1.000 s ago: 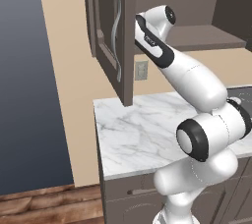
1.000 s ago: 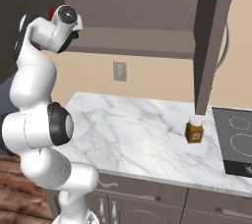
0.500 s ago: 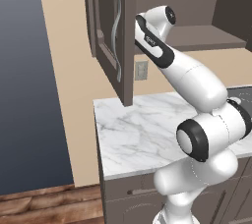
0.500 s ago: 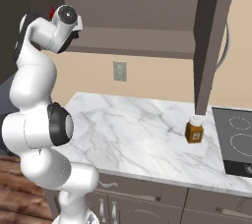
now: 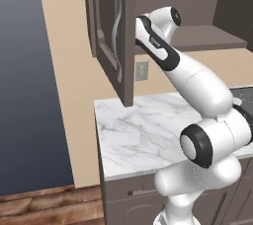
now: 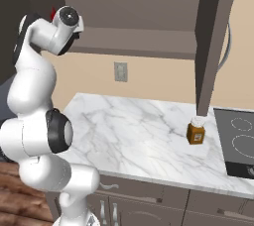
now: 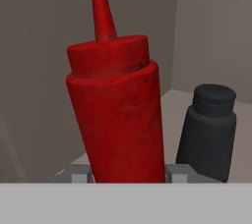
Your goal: Collect the turmeric, ketchup, and shaker from the cabinet and place them next to the stove.
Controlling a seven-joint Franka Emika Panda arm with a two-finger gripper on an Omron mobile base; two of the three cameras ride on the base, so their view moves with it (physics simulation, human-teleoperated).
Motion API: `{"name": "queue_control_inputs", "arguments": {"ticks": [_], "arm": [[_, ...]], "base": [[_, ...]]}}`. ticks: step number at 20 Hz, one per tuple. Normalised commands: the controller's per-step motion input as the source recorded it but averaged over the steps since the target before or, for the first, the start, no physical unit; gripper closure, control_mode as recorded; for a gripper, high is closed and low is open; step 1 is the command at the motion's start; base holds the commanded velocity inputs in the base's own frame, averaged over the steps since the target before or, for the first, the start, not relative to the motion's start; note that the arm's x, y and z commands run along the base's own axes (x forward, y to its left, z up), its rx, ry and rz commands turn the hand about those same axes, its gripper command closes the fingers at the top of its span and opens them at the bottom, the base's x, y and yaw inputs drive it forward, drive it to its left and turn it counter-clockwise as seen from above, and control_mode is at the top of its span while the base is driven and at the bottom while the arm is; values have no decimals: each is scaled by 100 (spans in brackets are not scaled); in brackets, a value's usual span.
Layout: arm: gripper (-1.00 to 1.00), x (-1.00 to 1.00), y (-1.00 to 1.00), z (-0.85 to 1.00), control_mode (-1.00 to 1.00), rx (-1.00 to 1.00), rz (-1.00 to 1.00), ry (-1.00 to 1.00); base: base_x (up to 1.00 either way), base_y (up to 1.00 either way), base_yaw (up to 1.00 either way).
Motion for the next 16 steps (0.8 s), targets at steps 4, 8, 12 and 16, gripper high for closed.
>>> {"name": "queue_control_inputs", "arguments": {"ticks": [4, 8, 12, 16], "arm": [[100, -70, -53, -19, -100, 1, 6, -10], [100, -66, -63, -1, -100, 4, 5, -13], [100, -69, -69, 0, -100, 4, 3, -14], [100, -72, -80, -1, -100, 3, 3, -12]], "base": [[0, 0, 0], [0, 0, 0], [0, 0, 0], [0, 0, 0]]}}
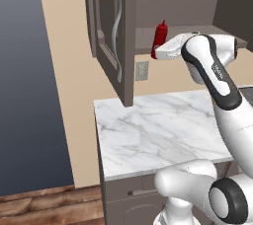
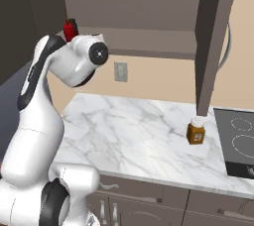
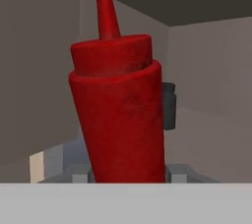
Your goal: Collect the turmeric, ketchup, and shaker from the cabinet and place them next to the stove.
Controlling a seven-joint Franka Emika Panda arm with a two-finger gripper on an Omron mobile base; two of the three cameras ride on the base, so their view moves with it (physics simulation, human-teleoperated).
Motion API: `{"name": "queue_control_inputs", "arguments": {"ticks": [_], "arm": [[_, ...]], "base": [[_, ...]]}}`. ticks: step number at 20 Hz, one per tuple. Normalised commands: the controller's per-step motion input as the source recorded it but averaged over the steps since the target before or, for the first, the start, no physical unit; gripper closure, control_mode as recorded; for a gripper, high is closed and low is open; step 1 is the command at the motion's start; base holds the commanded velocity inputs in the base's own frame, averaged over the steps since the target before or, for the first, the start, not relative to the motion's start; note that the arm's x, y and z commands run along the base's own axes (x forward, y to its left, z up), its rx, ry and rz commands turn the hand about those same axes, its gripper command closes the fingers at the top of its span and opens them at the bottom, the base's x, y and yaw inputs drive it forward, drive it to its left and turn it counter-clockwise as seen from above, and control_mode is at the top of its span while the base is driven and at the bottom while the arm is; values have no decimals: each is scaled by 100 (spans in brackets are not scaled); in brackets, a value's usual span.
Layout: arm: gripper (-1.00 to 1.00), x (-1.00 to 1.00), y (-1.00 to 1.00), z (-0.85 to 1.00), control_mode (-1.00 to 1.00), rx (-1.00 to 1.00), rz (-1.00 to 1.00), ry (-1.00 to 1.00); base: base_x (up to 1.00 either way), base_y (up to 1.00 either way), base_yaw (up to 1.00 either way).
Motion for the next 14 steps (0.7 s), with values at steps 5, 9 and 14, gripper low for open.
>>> {"name": "queue_control_inputs", "arguments": {"ticks": [5, 9, 14], "arm": [[100, -62, -94, -27, -100, 0, 0, -3], [100, -56, -100, -50, -100, -2, 0, -2], [100, -51, -92, -56, -100, -2, 0, -1]], "base": [[0, 0, 0], [0, 0, 0], [0, 0, 0]]}}
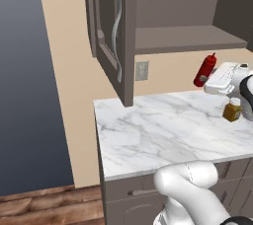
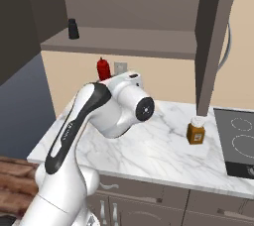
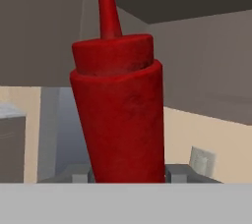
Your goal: Collect the turmeric, ketchup, and shaker from the cabinet and place them next to the stove.
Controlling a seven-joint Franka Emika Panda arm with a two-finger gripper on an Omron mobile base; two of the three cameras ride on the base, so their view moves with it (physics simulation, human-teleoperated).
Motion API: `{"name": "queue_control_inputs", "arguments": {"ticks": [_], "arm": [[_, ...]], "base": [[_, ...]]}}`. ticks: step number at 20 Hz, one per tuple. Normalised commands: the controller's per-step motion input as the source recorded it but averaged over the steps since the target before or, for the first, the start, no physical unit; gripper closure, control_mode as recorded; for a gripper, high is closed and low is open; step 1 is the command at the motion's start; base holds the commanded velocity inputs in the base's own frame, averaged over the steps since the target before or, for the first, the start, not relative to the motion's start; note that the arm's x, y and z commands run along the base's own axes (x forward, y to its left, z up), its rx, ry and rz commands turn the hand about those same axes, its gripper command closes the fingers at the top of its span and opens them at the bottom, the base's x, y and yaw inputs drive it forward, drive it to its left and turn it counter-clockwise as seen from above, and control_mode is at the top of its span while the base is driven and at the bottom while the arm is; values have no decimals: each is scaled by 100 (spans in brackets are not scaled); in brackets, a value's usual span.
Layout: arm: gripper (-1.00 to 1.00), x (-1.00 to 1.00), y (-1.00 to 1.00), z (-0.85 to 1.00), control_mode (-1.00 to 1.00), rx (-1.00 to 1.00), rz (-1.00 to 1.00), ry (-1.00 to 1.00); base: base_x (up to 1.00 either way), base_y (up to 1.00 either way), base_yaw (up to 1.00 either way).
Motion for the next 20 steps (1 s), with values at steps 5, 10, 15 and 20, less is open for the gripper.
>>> {"name": "queue_control_inputs", "arguments": {"ticks": [5, 10, 15, 20], "arm": [[100, -40, -83, -58, -100, -1, 0, 0], [100, -21, -81, -61, -100, -4, 0, 0], [100, -8, -72, -58, -100, -8, 0, 0], [100, 0, -73, -57, -100, -9, -1, 0]], "base": [[0, 0, 0], [0, 0, 0], [0, 0, 0], [0, 0, 0]]}}
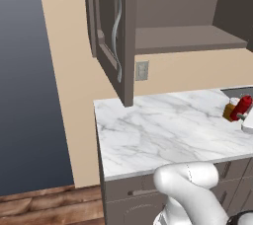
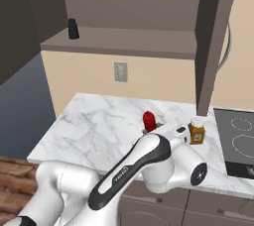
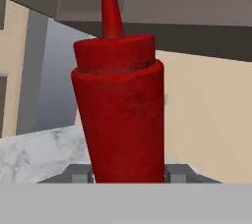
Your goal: Collect the turmeric, ketchup, and shaker from the cabinet and place them next to the stove.
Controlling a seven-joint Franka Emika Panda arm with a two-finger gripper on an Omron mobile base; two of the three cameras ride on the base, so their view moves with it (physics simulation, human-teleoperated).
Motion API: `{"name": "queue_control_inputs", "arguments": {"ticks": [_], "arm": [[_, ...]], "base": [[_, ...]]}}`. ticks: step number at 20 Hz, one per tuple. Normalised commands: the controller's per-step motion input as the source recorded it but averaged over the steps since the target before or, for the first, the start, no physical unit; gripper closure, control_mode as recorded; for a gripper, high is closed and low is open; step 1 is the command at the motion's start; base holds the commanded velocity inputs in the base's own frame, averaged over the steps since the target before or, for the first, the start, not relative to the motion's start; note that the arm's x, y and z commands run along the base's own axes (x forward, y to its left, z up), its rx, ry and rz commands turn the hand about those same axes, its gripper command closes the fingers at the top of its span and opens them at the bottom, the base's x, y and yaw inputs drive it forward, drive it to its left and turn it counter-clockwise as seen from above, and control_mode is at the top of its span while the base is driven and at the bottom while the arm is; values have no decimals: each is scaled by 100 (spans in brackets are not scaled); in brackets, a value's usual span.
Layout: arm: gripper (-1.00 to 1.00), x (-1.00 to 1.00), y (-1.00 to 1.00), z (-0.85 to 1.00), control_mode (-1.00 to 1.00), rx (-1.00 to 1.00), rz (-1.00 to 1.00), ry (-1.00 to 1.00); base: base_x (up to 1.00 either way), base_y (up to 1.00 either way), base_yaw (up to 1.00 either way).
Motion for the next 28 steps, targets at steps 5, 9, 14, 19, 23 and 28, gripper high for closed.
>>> {"name": "queue_control_inputs", "arguments": {"ticks": [5, 9, 14, 19, 23, 28], "arm": [[100, 0, -76, -50, -100, -7, -4, 0], [100, 5, -65, -37, -100, -3, -4, 2], [100, 20, -54, -30, -100, 0, -1, 3], [100, 33, -40, -20, -100, 0, 0, 2], [100, 34, -34, -20, -100, 0, 0, 1], [100, 29, -27, -32, -100, 0, 0, 3]], "base": [[0, 0, 0], [0, 0, 0], [0, 0, 0], [0, 0, 0], [0, 0, 0], [0, 0, 0]]}}
